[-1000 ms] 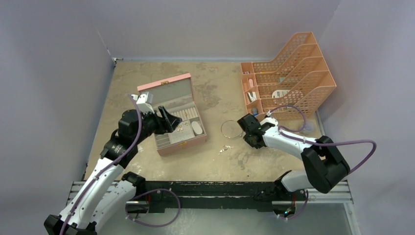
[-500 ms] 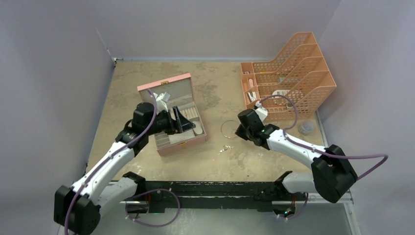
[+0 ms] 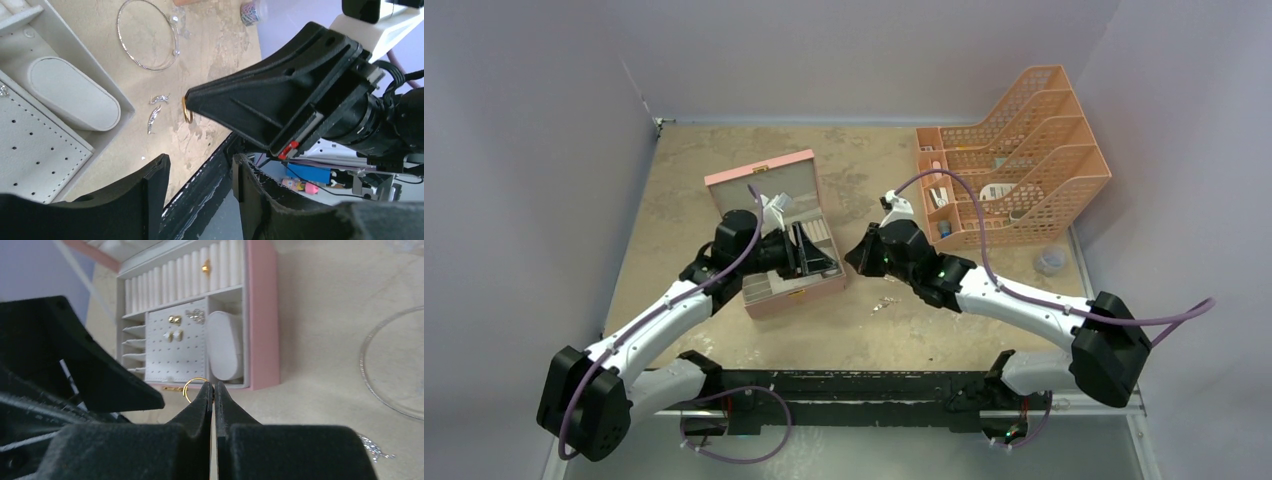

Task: Organize the mixed jewelry
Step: Pick up the jewelry from the center of the board.

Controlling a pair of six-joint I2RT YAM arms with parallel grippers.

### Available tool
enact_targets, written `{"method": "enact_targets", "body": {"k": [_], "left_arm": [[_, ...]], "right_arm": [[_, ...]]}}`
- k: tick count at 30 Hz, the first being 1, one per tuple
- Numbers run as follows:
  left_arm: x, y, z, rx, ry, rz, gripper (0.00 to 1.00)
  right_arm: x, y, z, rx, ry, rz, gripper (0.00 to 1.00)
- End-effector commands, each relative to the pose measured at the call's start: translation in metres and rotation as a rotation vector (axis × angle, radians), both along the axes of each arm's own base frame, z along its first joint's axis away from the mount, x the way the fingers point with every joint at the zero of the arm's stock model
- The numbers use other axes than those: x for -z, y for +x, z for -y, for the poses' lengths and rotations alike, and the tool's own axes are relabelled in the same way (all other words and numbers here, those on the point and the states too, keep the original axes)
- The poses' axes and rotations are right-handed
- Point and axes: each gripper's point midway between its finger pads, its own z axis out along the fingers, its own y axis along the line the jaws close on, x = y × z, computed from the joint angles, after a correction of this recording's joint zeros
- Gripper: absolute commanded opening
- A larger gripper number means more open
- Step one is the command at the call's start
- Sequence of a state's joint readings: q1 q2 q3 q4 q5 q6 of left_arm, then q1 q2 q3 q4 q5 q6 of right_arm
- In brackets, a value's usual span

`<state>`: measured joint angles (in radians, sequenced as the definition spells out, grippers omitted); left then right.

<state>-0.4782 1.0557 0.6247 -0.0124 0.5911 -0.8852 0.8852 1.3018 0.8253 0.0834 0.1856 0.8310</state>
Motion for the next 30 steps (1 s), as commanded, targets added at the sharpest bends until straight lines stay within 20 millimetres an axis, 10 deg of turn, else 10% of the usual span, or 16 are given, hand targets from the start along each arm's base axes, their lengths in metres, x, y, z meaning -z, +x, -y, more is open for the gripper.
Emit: {"method": "enact_targets", "body": {"k": [1,30], "left_arm": [[-0.017,0.006,0.003,-0.029,-0.061,0.050,0.49],[-0.019,0.018,-0.002,-0.135,-0.109,0.032,0.26]], "right_arm": [[-0.047,-0.003,-0.025,-0.108,0.104,0.119,0.00],[-0.048,-0.019,-0.034,-0.223,0.131,0.156,0.00]]}}
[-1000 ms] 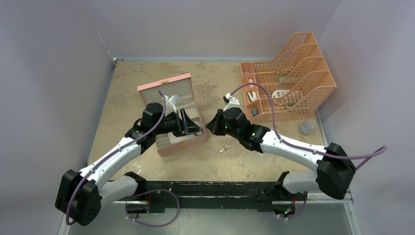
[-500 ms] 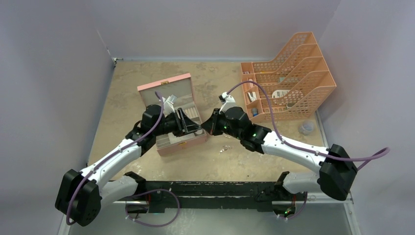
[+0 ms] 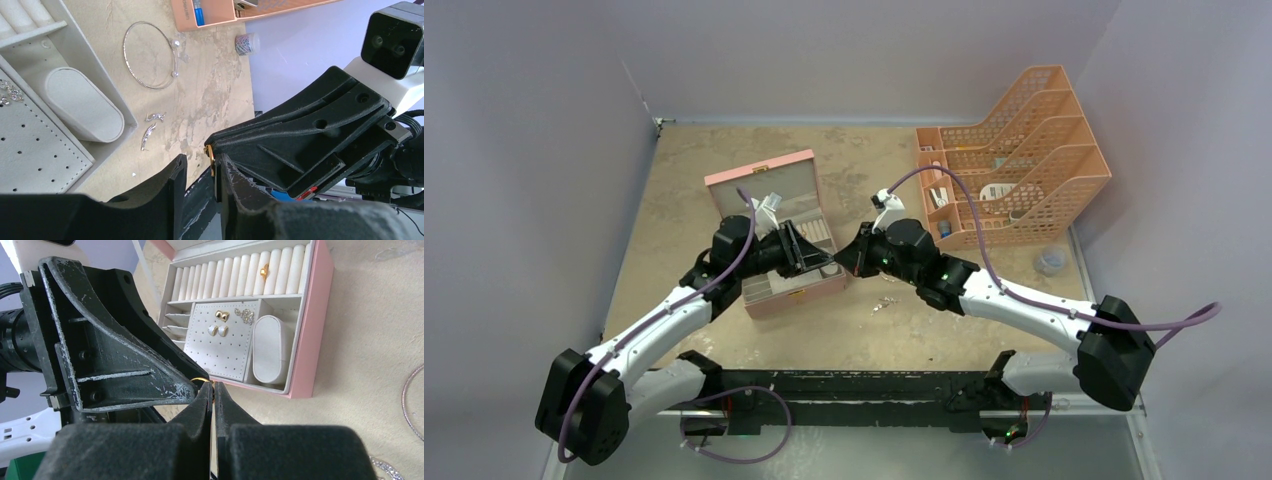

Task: Organize the mixed jewelry
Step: Pick up the jewelry from the center of the board.

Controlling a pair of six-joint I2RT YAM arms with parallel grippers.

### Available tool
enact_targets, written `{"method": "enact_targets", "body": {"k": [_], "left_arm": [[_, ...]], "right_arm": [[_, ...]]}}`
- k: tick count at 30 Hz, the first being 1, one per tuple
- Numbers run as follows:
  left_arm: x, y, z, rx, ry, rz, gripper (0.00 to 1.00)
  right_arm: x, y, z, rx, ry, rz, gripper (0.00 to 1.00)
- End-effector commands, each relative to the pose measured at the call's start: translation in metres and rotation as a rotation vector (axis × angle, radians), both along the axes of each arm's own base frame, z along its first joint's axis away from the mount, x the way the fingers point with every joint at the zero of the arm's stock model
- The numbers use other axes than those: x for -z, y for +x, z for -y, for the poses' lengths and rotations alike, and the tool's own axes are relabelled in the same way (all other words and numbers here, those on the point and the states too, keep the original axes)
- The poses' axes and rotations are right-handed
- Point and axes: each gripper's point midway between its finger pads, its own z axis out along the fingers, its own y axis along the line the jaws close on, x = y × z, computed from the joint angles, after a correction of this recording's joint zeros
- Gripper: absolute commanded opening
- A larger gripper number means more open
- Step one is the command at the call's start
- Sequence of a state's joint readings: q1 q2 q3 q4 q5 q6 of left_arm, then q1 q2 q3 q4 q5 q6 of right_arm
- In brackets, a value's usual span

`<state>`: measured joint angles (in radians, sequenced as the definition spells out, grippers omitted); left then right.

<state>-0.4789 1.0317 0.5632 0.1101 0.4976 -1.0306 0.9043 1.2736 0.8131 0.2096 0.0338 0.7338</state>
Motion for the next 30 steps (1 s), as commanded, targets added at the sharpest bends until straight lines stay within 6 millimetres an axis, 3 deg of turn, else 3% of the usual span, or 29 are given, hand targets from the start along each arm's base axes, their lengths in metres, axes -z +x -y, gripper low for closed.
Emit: {"method": "enact_targets", "body": {"k": [1,8,14,20,23,30], "left_arm": [[-0.015,0.003,0.002,0.002,-0.032,0.060,0.25],[-0.014,-0.002,0.006,0.045,-0.041,0.055,0.00],[-0.016,-0.002,0.006,0.054,-0.034,0.066,0.00],[-0.019,-0.002,0.004,0.053,-0.016,0.076,0.00],[-0.023,-0.001,0.003,0.050,-0.007,0.091,0.00],[-0.051,-0.002,0.000,0.090,-0.036,0.132,0.00]], "right_arm": [[-0.017,0.000,-0.007,-0.025,0.043,0.053,0.00],[-0.015,0.002,-0.008,-0.020,0.042,0.048,0.00],[-0.016,-0.001,-0.008,-0.010,0.061,0.018,0.01],[-0.035,-0.007,0.001,0.028,0.190,0.011,0.27],[-0.050,-0.008,0.008,0.054,0.242,0.030,0.36],[-0.077,-0.010,0.023,0.055,0.355,0.053,0.55]]}}
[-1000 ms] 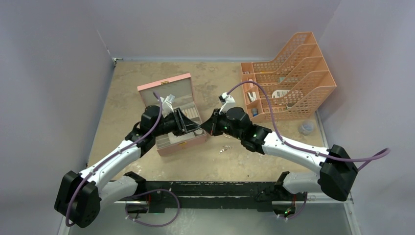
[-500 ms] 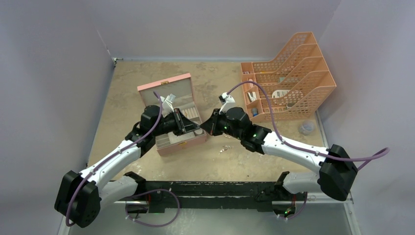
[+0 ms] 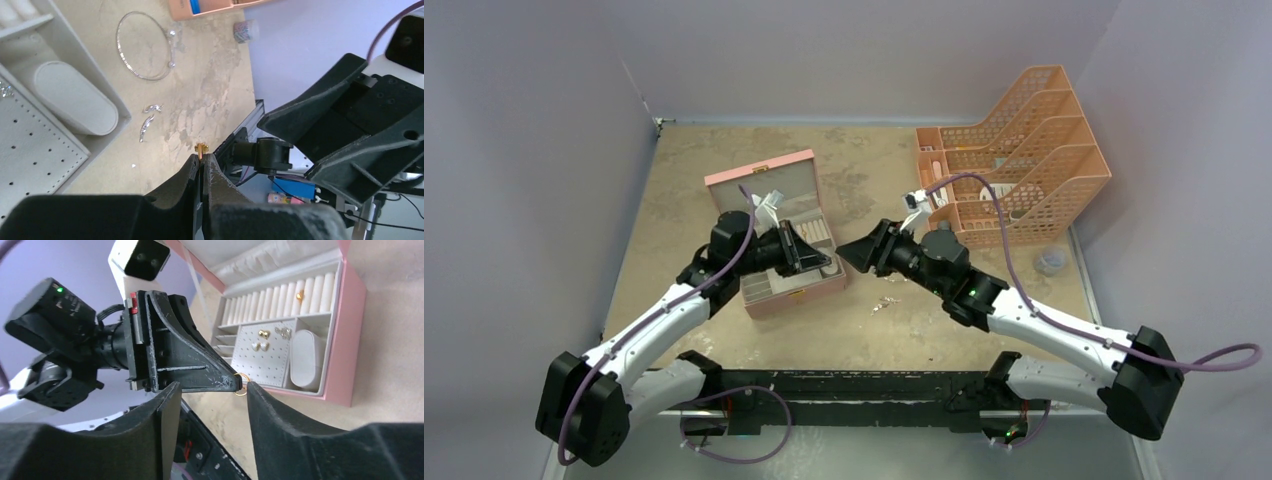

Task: Organize the mixed jewelry
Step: Pick up the jewelry from the center of the board.

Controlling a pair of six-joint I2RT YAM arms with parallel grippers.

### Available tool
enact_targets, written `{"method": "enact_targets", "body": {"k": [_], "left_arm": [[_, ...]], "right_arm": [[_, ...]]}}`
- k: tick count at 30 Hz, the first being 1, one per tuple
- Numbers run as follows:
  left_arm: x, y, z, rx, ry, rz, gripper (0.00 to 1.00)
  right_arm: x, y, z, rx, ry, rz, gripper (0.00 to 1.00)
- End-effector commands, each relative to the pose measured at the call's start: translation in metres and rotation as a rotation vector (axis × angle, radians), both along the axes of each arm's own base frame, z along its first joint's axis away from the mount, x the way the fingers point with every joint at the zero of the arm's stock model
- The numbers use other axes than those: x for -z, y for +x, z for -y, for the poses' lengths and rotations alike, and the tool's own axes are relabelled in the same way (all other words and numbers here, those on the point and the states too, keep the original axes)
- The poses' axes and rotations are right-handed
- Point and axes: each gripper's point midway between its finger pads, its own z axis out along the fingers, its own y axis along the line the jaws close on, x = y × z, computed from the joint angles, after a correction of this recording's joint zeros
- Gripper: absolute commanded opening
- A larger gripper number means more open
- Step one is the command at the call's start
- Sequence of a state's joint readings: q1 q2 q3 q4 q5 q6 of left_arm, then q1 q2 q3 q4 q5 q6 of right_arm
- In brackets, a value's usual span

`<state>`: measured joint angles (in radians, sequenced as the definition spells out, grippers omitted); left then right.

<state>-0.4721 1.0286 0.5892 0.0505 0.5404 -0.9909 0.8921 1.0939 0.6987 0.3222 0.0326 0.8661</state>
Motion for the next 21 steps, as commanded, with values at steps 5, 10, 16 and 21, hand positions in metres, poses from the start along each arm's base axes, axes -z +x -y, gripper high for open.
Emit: {"method": "enact_targets", "body": {"k": [5,10,16,21], "left_arm": [[-0.088,-0.003,-0.002,0.110,-0.133,0.144,0.00],[-0.122,-0.020,0.003,0.182,-0.260,0.141,0.00],[-0.147,-0.032,0.003,0.234,-0.337,0.241,0.00],[-0.152,-0.039,0.003,0.266,-0.358,0.253,0.00]], "right_arm": [[-0.055,-0.008,0.004,-0.125,0.243,0.038,0.61],[-0.092,-0.026,-0.004,-0.243,0.324,0.088,0.64],[-0.109,-0.035,-0.004,-0.284,0.384,0.085,0.64],[-0.121,-0.047,-0.002,-0.335,0.454,0.109,0.59]]}}
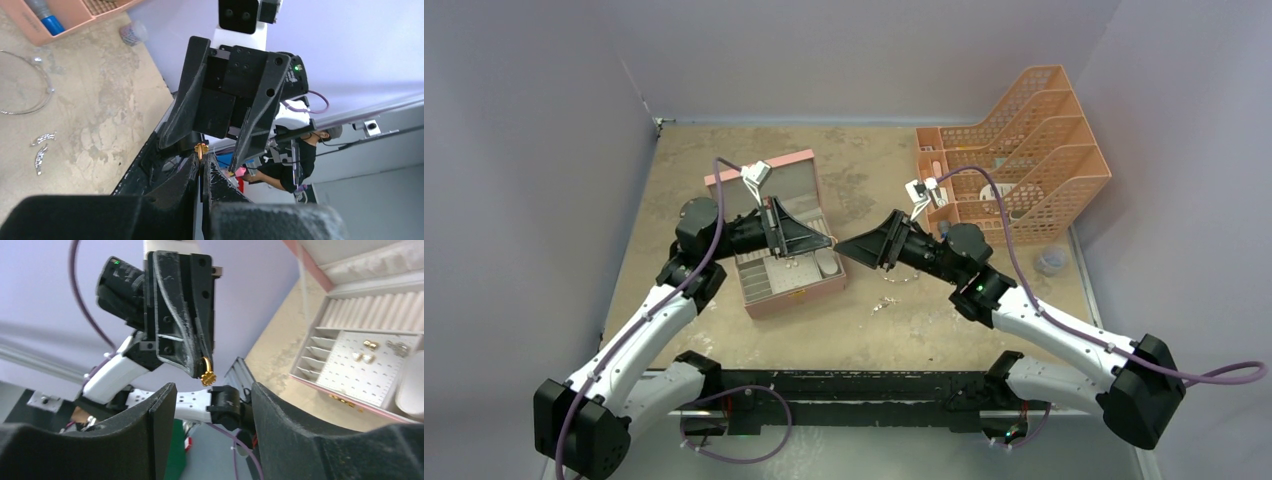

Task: Organize the mixed jewelry
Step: Pick up the jewelry from the center of the board.

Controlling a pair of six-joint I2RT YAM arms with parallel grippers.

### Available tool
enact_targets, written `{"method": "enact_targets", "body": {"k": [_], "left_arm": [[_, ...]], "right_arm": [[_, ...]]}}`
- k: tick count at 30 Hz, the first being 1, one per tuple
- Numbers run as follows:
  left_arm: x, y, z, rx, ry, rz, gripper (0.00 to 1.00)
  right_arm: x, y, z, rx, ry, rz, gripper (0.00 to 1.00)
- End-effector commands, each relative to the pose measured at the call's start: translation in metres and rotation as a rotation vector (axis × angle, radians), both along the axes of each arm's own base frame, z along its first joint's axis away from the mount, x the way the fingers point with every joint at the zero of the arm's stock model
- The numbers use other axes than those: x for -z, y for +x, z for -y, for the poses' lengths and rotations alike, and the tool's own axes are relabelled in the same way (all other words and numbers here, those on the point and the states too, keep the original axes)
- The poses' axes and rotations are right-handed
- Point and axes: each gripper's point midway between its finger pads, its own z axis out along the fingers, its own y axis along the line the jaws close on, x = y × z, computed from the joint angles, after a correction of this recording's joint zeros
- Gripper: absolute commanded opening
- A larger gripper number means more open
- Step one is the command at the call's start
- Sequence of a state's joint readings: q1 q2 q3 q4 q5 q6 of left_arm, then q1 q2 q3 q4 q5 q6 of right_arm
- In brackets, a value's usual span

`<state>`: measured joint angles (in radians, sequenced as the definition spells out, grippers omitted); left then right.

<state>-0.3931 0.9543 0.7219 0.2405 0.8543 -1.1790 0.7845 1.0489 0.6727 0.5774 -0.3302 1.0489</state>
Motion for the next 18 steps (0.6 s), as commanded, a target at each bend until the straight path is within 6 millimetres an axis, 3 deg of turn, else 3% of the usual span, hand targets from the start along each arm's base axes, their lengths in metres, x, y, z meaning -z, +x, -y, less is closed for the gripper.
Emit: {"method": "enact_targets", "body": {"k": [1,6,18], "left_arm": [[-0.026,-0.014,-0.001,0.066,-0.072,0.086,0.00],[-0.025,-0.018,0.000,0.091,-0.092,0.079,0.00],[-0.020,-0.019,-0.001,0.084,-0.099,0.080,0.00]], "right_arm": [[-0.052,-0.022,0.003,-0.089,0.167,0.102,0.58],[-0.059,-0.025,0.003,-0.110,0.202,0.106,0.50],[-0.044,-0.017,-0.006,-0.109,0.159,0.042,0.36]]}}
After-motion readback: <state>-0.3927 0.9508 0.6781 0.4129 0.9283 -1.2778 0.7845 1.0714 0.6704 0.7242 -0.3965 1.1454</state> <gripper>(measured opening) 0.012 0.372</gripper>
